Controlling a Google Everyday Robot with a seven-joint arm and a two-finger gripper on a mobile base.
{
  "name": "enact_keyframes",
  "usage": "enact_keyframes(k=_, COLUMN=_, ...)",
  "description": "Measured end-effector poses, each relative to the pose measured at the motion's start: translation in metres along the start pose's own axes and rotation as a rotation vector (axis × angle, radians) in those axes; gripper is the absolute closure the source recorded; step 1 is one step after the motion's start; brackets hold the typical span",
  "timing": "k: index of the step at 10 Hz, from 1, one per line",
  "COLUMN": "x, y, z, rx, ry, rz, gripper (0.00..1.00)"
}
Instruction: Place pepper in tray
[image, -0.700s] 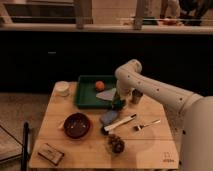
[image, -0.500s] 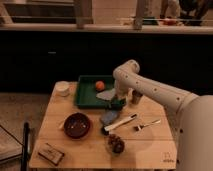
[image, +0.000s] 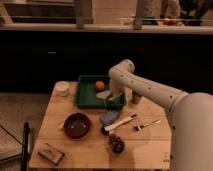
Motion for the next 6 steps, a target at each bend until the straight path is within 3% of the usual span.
enact_keyframes(k=6, x=-0.016, y=-0.018, z=0.008, rx=0.033, ry=-0.07, rz=0.021, gripper=1.0)
